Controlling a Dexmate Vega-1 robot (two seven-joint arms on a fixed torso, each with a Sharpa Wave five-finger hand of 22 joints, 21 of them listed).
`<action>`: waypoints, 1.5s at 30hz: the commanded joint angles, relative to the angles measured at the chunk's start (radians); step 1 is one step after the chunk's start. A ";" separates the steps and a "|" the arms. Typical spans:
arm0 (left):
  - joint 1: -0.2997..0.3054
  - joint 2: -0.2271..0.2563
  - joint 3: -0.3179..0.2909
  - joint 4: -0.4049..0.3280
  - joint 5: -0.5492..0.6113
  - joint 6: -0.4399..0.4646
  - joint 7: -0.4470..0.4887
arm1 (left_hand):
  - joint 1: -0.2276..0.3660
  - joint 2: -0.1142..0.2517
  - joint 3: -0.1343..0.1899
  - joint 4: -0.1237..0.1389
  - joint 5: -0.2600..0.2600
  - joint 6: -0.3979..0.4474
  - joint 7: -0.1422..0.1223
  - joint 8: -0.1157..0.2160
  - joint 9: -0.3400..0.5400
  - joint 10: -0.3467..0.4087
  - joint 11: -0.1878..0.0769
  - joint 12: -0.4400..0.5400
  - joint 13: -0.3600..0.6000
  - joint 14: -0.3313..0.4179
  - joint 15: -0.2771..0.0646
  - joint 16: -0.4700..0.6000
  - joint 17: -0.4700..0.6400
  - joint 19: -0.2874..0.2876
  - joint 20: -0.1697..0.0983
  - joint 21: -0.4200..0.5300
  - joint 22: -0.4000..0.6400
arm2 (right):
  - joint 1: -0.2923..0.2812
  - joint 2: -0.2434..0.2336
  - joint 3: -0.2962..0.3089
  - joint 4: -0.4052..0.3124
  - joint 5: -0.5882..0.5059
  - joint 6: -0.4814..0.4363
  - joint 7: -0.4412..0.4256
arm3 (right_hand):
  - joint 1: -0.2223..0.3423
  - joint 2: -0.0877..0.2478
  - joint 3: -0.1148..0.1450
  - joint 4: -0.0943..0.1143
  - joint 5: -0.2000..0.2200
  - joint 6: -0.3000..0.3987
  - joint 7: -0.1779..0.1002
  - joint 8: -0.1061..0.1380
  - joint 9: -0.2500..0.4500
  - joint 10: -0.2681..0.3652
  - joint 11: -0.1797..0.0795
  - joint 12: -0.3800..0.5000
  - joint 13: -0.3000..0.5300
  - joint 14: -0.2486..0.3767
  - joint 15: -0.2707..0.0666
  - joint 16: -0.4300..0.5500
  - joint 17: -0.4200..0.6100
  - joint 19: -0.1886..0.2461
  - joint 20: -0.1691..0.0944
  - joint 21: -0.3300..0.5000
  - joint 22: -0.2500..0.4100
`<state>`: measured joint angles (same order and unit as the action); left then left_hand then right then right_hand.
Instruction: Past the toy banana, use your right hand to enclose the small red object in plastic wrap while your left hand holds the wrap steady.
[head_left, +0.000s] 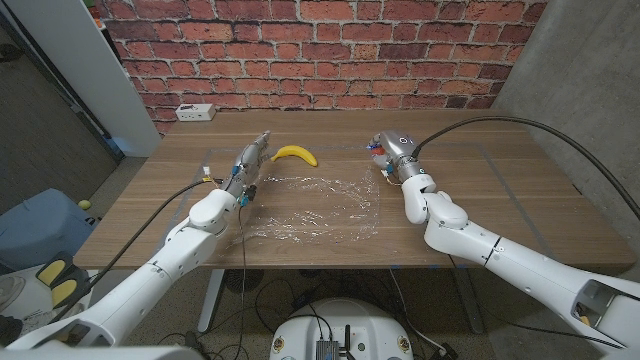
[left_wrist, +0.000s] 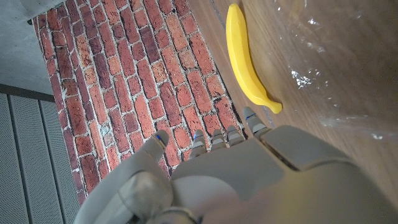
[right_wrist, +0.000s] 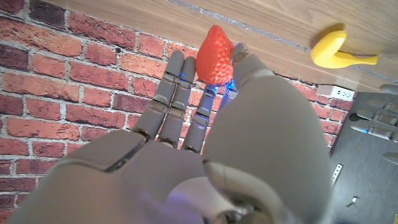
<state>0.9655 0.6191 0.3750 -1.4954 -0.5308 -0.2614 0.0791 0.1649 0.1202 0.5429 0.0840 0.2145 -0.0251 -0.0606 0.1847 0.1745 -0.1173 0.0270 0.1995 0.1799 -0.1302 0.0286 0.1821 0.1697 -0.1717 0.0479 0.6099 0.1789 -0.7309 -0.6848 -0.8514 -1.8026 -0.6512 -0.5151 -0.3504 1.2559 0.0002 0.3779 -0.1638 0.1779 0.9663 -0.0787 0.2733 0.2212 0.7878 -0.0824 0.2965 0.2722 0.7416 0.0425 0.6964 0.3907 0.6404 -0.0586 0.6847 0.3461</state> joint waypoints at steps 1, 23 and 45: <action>0.063 0.045 -0.004 -0.093 0.072 0.024 0.072 | 0.012 0.005 0.003 -0.008 -0.002 0.001 0.000 -0.001 0.002 -0.004 0.003 0.002 0.004 -0.008 0.001 0.002 0.002 -0.036 -0.001 -0.003 0.005 | -0.058 -0.033 0.023 -0.083 -0.060 0.073 0.040 | 0.163 0.156 -0.002 0.005 0.010 0.010 -0.004 -0.002 0.003 0.009 0.000 -0.002 0.003 0.131 -0.280 -0.006 0.258 -0.010 -0.115 0.010 0.006; 0.171 0.125 -0.032 -0.246 0.171 0.119 0.176 | 0.003 -0.001 -0.003 -0.013 -0.011 0.024 -0.015 0.003 0.003 0.032 -0.006 0.012 0.004 -0.001 0.046 0.006 0.005 -0.109 0.126 -0.048 0.009 | -0.089 -0.006 0.042 -0.098 -0.090 0.213 0.130 | 0.163 0.156 -0.007 0.007 0.011 0.019 -0.003 -0.005 0.005 0.022 0.001 -0.001 0.013 0.134 -0.280 -0.017 0.272 -0.020 -0.119 0.043 0.008; 0.244 0.198 -0.054 -0.331 0.215 0.187 0.186 | -0.003 -0.002 -0.003 -0.017 -0.015 0.046 -0.013 0.003 0.003 0.051 -0.001 0.012 0.006 0.048 0.073 0.018 0.007 -0.056 0.161 -0.039 0.012 | -0.105 0.037 0.023 -0.088 -0.082 0.304 0.194 | 0.162 0.156 -0.012 0.008 0.012 0.021 -0.001 -0.011 0.008 0.024 0.003 -0.007 0.020 0.135 -0.280 -0.031 0.285 -0.033 -0.122 0.074 0.007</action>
<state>1.1724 0.7769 0.3313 -1.7750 -0.3406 -0.1202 0.2540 0.1648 0.1201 0.5401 0.0730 0.1996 0.0144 -0.0749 0.1847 0.1745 -0.0650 0.0251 0.2113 0.1841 -0.0931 0.0939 0.1937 0.1749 -0.1752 0.1988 0.5660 0.1889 -0.8320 -0.6707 -0.8137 -1.9067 -0.7408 -0.2596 -0.1890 1.2614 0.0056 0.3656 -0.1595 0.1859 0.9790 -0.0769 0.2695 0.2257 0.8021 -0.0784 0.2905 0.2905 0.7506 0.0375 0.6656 0.3919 0.6117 -0.0554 0.7510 0.3507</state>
